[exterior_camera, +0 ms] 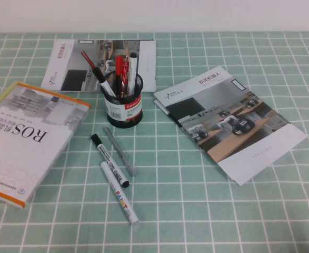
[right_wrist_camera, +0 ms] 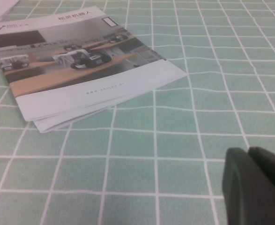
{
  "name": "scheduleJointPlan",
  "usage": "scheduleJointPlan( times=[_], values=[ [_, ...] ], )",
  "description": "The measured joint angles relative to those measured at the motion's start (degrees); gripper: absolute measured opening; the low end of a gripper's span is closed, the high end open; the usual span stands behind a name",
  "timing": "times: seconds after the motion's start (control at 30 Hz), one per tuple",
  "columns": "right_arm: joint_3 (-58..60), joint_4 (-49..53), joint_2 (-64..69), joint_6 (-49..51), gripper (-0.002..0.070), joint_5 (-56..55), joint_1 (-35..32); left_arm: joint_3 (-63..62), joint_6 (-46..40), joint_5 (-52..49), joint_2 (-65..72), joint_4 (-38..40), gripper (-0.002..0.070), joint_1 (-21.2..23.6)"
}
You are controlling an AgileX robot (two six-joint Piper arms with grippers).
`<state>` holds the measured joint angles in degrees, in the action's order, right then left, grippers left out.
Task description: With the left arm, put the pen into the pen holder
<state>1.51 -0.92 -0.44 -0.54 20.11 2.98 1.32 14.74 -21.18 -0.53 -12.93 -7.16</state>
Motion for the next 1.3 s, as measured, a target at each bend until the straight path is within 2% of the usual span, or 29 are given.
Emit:
scheduleJointPlan(
  times=[0.37,0.6,0.77,1.03,1.13,1.3],
  values=[
    [0.00,0.00,0.00,0.00,-0.0020,0.00,0.00,0.10,1.01,1.22,0.00,1.90,0.0003,0.00],
    [0.00,0.00,0.00,0.00,-0.0020,0.00,0.00,0.22,14.07,12.58,0.00,12.27,0.0003,0.00],
    [0.00,0.00,0.00,0.00,-0.0020,0.00,0.00,0.22,15.83,17.29,0.00,13.24,0.0003,0.00],
    [0.00,0.00,0.00,0.00,-0.0020,0.00,0.00,0.22,15.92,17.55,0.00,12.22,0.0003,0.00],
    [0.00,0.00,0.00,0.00,-0.0020,0.00,0.00,-1.64,15.33,11.74,0.30,11.98,0.0001,0.00],
    [0.00,0.00,0.00,0.00,-0.0020,0.00,0.00,-11.65,12.88,3.41,6.94,11.17,0.0000,0.00]
  ],
)
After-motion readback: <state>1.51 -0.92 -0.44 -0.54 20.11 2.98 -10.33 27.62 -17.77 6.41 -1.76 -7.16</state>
